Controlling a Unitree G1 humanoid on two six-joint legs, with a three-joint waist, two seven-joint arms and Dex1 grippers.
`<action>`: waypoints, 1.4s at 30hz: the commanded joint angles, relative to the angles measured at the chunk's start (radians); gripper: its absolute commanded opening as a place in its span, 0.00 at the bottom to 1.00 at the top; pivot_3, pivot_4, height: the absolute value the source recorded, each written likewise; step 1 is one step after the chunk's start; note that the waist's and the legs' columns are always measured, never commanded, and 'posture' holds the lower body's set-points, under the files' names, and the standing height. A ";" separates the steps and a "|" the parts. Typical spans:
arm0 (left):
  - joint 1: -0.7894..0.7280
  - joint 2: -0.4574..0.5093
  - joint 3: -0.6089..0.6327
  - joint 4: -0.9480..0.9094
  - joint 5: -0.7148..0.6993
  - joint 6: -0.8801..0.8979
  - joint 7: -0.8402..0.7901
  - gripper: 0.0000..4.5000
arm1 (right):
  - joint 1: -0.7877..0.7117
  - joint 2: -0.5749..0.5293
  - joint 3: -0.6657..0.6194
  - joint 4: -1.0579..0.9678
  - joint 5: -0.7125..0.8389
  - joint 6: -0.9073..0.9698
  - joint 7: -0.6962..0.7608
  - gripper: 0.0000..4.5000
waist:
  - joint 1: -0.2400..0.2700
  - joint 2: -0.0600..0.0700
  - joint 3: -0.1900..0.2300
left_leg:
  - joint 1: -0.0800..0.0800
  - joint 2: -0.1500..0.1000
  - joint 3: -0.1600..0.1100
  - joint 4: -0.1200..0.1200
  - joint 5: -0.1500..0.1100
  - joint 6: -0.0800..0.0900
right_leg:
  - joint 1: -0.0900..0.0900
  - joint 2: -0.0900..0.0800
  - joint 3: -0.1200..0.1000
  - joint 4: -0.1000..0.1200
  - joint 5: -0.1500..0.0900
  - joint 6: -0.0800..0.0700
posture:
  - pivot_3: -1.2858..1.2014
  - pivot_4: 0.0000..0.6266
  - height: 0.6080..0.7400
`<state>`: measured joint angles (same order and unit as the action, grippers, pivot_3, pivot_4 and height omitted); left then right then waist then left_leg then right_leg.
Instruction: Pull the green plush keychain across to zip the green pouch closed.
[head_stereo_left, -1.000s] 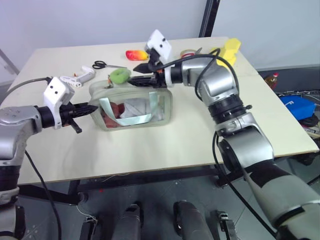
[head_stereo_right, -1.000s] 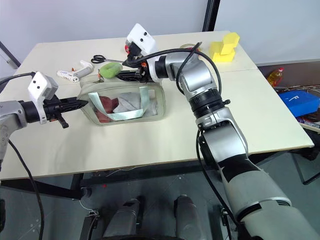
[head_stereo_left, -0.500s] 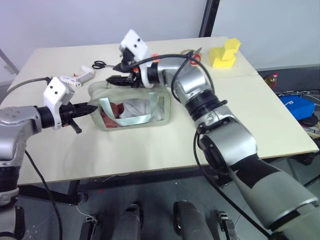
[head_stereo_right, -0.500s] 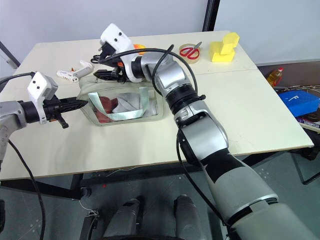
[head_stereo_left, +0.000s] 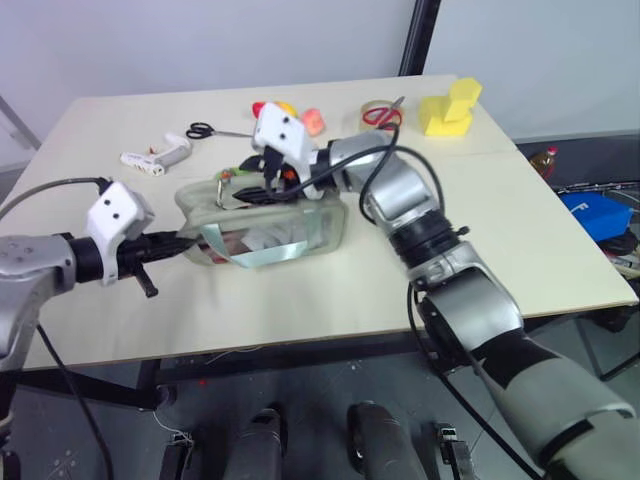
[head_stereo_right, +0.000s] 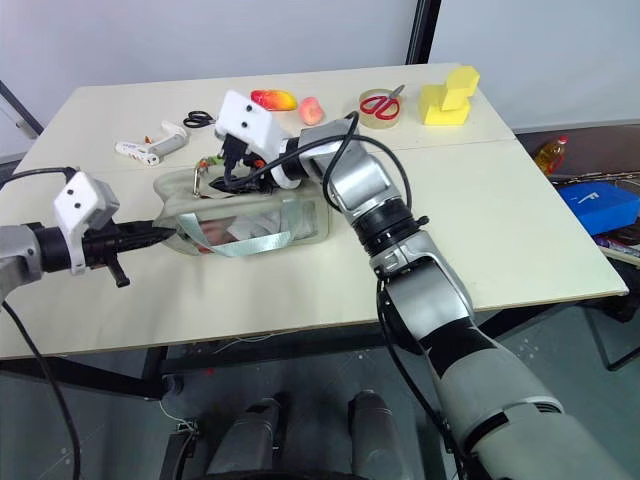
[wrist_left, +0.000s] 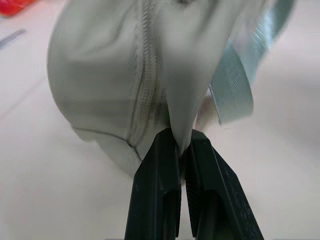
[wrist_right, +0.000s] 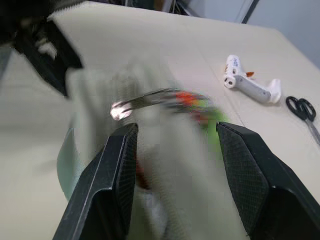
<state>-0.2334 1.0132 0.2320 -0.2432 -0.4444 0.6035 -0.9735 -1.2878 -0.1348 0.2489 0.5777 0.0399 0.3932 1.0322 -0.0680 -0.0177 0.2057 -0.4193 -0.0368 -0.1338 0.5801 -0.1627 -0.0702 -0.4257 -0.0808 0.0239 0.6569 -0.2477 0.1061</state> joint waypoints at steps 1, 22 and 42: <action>0.050 0.032 -0.038 0.003 0.060 -0.029 -0.011 0.00 | -0.107 -0.029 -0.064 -0.020 0.049 0.055 0.010 0.57 | 0.001 0.000 0.000 | 0.000 0.000 0.000 0.000 0.000 0.000 | 0.000 0.000 0.000 0.000 0.000 0.000 | 0.52 0.24 1.00; 0.016 0.018 -0.025 0.018 0.050 -0.034 0.005 0.00 | -0.059 -0.046 0.128 0.208 -0.192 -0.543 0.040 0.57 | -0.002 0.000 0.000 | 0.004 0.000 0.000 -0.001 0.000 0.000 | 0.003 0.000 0.000 -0.001 0.000 0.000 | 0.52 0.24 1.00; 0.010 0.004 -0.029 0.008 0.053 -0.033 0.014 0.00 | -0.164 0.095 0.108 0.494 -0.246 -0.520 -0.120 0.45 | -0.002 0.000 0.000 | 0.004 0.000 0.000 -0.002 0.000 0.000 | 0.003 0.000 0.000 -0.001 0.000 0.000 | 0.52 0.24 1.00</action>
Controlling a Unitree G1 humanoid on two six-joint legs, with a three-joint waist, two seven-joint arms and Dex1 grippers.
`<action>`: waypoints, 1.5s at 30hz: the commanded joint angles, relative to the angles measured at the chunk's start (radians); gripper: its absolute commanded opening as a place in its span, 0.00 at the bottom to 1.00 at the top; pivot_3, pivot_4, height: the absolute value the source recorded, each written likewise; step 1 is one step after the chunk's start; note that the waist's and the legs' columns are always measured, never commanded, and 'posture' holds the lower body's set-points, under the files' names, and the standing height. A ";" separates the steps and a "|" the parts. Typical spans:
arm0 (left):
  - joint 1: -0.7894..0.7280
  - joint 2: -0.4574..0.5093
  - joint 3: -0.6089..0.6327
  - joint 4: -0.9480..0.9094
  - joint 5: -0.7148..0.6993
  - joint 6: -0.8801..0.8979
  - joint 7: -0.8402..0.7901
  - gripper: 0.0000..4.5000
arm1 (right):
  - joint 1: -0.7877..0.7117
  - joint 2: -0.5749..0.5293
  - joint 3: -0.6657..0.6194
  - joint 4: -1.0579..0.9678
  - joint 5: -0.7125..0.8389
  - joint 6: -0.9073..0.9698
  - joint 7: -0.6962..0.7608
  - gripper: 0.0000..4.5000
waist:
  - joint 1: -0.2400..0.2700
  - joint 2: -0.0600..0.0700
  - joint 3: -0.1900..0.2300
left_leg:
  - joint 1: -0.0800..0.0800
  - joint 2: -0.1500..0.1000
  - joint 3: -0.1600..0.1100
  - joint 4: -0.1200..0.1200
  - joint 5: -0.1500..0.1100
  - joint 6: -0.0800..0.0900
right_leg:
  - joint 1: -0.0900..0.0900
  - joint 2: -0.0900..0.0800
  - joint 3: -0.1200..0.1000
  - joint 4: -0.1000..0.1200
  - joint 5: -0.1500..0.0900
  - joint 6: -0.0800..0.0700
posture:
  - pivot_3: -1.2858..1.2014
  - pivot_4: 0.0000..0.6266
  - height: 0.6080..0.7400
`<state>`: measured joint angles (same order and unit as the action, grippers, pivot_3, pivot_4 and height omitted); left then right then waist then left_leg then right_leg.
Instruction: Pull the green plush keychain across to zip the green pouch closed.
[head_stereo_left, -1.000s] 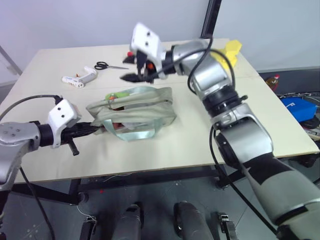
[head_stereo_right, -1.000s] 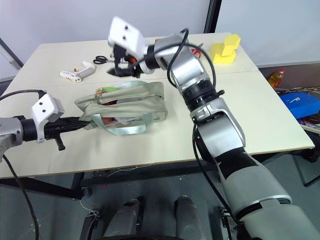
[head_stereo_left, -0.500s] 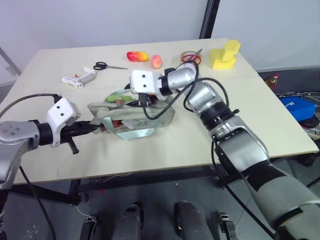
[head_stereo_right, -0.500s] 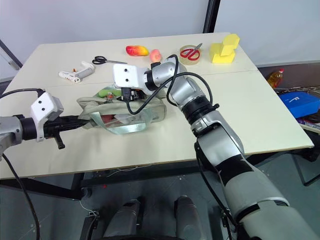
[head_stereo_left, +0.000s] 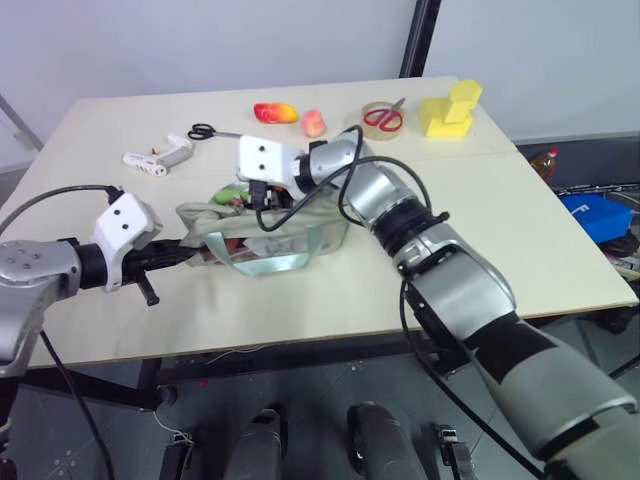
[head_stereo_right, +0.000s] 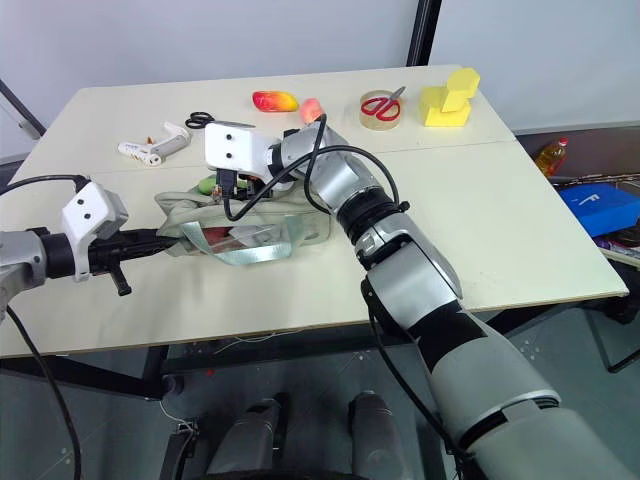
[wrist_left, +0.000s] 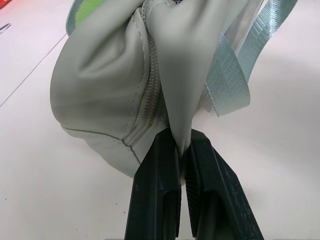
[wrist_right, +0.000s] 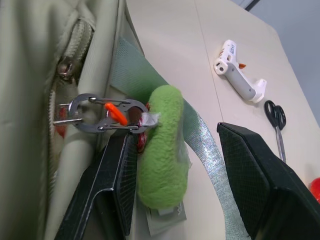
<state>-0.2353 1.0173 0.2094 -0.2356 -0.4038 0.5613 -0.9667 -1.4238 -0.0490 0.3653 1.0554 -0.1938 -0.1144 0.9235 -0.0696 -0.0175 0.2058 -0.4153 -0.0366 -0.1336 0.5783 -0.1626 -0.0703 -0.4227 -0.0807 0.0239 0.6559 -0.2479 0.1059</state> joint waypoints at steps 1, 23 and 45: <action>0.015 0.001 -0.002 -0.001 0.012 0.009 0.007 0.00 | -0.029 0.007 -0.010 0.022 -0.014 -0.017 -0.009 0.37 | 0.000 0.000 0.000 | 0.000 0.000 0.000 0.000 0.000 0.000 | 0.000 0.000 0.000 0.000 0.000 0.000 | 0.52 0.24 1.00; -0.141 -0.027 0.050 0.139 -0.013 0.070 0.111 0.00 | -0.041 -0.280 -0.088 -0.228 -0.046 -0.057 -0.078 0.01 | -0.004 0.000 0.000 | -0.002 0.000 0.000 -0.001 0.000 0.000 | -0.003 0.000 0.000 0.000 0.000 0.000 | 0.52 0.24 1.00; -0.197 -0.024 -0.009 0.188 -0.001 0.040 0.061 0.00 | 0.414 -0.337 -0.084 -0.207 -0.129 0.140 -0.279 0.01 | -0.002 0.000 0.000 | -0.003 0.000 0.001 0.000 0.000 0.000 | -0.002 0.000 0.000 -0.001 0.000 0.000 | 0.52 0.24 1.00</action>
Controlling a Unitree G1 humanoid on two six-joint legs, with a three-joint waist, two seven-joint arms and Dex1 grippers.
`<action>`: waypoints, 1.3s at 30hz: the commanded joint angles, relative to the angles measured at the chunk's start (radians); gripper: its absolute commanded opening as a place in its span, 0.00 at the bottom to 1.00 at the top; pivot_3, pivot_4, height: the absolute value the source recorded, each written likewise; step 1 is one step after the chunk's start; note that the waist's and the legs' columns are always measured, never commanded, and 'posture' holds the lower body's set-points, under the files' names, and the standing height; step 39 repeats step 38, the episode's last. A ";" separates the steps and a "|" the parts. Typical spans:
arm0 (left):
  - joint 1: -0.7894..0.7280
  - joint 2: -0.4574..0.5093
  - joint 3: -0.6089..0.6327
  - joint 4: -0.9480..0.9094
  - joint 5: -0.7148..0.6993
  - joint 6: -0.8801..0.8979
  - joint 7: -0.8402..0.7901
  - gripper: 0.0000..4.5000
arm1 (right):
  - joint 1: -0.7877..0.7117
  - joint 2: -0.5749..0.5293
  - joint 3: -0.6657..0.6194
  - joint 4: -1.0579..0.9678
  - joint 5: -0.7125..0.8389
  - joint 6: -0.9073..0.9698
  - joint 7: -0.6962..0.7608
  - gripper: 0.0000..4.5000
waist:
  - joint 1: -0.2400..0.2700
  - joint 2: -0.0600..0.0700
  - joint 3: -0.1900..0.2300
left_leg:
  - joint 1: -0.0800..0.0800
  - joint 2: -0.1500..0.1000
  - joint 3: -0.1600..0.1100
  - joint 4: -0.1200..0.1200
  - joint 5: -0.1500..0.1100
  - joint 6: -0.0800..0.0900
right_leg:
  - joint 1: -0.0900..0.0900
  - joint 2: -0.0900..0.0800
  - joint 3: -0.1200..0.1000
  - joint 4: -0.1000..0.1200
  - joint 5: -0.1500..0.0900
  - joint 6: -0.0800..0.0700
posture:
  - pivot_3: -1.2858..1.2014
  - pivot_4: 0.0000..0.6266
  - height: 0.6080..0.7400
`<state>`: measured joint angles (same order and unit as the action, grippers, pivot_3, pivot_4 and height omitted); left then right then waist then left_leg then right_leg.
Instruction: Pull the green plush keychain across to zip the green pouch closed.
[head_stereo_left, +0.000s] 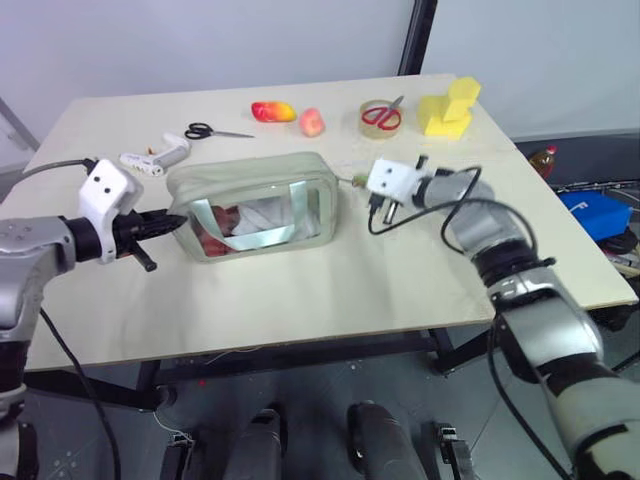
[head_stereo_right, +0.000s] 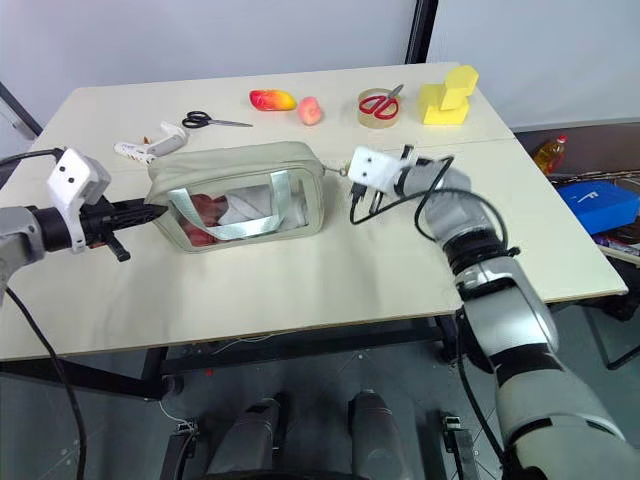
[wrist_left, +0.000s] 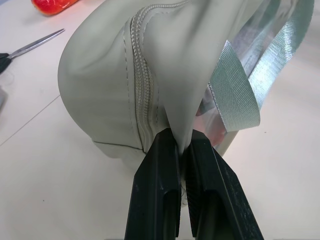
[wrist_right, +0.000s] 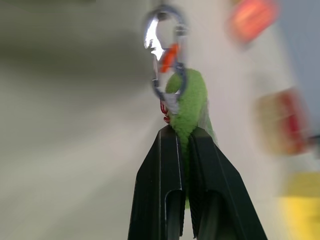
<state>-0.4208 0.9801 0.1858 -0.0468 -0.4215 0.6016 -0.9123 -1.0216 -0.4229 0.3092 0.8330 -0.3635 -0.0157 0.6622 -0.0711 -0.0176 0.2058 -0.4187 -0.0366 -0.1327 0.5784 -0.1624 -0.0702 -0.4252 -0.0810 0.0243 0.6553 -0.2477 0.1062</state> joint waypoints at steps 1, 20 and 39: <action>-0.010 0.013 0.014 -0.004 0.016 0.001 0.007 0.00 | 0.024 0.066 -0.039 -0.001 0.065 0.071 -0.002 0.01 | 0.000 0.000 0.000 | 0.000 0.000 0.000 0.000 0.000 0.000 | 0.000 0.000 0.000 0.000 0.000 0.000 | 0.52 0.24 1.00; 0.044 -0.002 0.049 -0.069 -0.007 0.025 0.035 0.00 | 0.034 0.084 -0.092 -0.215 0.227 0.260 0.196 0.16 | 0.002 0.000 0.000 | 0.000 0.000 0.000 0.000 0.000 0.000 | 0.000 0.000 0.000 0.000 0.000 0.000 | 0.52 0.24 1.00; 0.164 0.176 0.406 -0.060 -0.218 0.252 -0.115 0.99 | -0.160 -0.175 -0.196 -0.644 0.582 0.809 0.588 1.00 | 0.004 0.000 0.000 | -0.002 0.001 0.000 0.000 0.000 0.000 | -0.001 0.000 -0.001 -0.002 -0.001 0.000 | 0.52 0.24 1.00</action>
